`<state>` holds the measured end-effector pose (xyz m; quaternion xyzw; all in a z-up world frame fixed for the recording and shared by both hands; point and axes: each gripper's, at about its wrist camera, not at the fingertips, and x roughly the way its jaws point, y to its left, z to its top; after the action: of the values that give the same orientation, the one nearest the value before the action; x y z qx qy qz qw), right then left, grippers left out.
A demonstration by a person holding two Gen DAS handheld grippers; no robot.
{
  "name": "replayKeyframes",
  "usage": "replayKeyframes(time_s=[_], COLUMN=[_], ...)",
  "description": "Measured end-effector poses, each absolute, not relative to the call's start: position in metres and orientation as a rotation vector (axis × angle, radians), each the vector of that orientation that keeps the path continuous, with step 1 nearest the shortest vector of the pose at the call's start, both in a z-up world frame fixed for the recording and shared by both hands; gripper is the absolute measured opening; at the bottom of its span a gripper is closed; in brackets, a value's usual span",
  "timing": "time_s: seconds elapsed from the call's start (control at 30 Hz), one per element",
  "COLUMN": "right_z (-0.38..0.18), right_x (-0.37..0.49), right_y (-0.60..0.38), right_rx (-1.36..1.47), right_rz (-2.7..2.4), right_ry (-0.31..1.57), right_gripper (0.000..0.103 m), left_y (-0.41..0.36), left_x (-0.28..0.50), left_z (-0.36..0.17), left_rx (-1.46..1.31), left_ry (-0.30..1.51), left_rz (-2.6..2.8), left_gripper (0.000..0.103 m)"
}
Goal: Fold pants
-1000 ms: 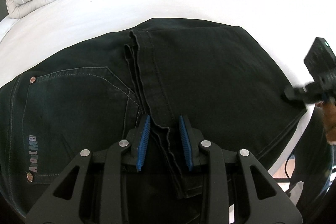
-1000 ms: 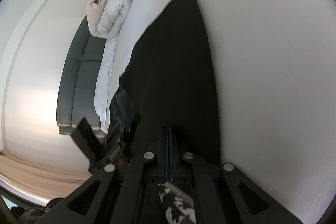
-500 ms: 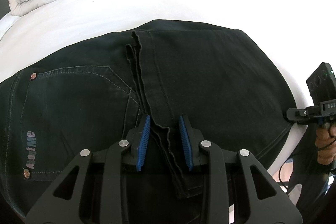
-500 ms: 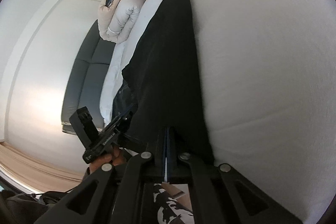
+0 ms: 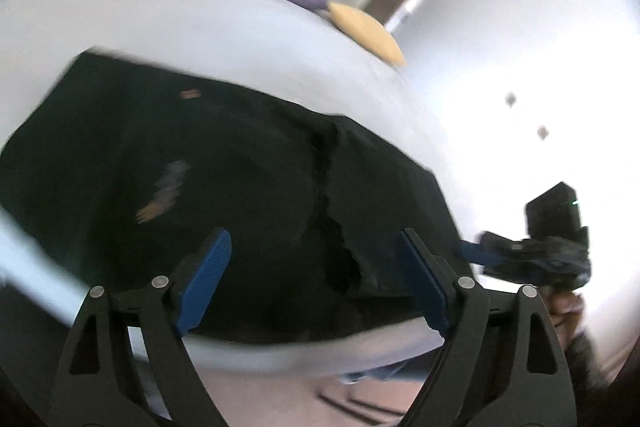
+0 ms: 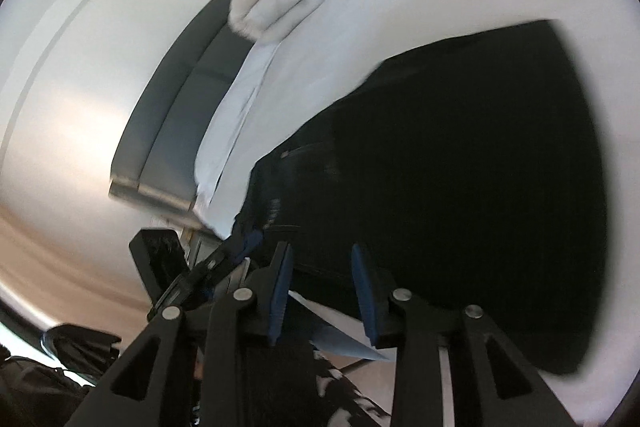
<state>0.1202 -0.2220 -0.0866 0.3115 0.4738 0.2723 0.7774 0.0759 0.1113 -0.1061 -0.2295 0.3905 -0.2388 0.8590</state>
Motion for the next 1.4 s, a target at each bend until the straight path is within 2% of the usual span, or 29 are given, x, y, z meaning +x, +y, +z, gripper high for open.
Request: replayKeyframes(time_s=[0.27,0.37,0.4,0.53,0.6,0.67,0.97,1.03,1.1,1.17,1.2,1.23,1.4], right_z=[-0.140,-0.161,-0.165,-0.162,-0.154,-0.149,-0.152,-0.151,-0.148,-0.147,-0.146,-0.145,-0.148], right_x=[0.196,0.211,0.213,0.214,0.211,0.205,0.197,0.198,0.199,0.202,0.203,0.206,0.224], right_y=[-0.177,-0.192,-0.200,-0.221,-0.220,-0.217,-0.210,-0.208,-0.207,-0.207,-0.206,-0.204,-0.183], right_rx=[0.723,0.784,0.823,0.886,0.869,0.865,0.944,0.943,0.945,0.934,0.924,0.906,0.832], right_rz=[0.625,0.531,0.499,0.425,0.440,0.468,0.536,0.539,0.543,0.540,0.538,0.534,0.530], right_ry=[1.186,1.217,1.205,1.138,1.123,1.112,1.089,1.092,1.087,1.093,1.099,1.110,1.171], right_gripper=[0.033,0.001,0.000,0.000,0.016,0.021,0.021,0.021,0.021,0.021,0.021,0.021,0.021], left_y=[0.217,0.232,0.235,0.246,0.252,0.257,0.274,0.278,0.282,0.287,0.286,0.288,0.284], left_x=[0.052,0.053,0.054,0.060,0.064,0.074,0.095,0.097,0.102,0.104,0.102,0.102,0.105], left_z=[-0.139,-0.147,-0.149,-0.161,-0.166,-0.173,-0.199,-0.204,-0.208,-0.214,-0.216,-0.218,-0.212], left_rx=[-0.896,-0.943,-0.942,-1.009,-1.039,-1.072,-1.229,-1.261,-1.294,-1.325,-1.338,-1.346,-1.294], left_ry=[0.788,0.778,0.780,0.778,0.772,0.759,0.743,0.746,0.750,0.763,0.769,0.773,0.764], left_rz=[-0.315,-0.275,-0.266,-0.253,-0.258,-0.272,-0.311,-0.309,-0.307,-0.301,-0.297,-0.292,-0.275], left_gripper=[0.084,0.084,0.084,0.084,0.084,0.084,0.083,0.078,0.066,0.043,0.036,0.032,0.024])
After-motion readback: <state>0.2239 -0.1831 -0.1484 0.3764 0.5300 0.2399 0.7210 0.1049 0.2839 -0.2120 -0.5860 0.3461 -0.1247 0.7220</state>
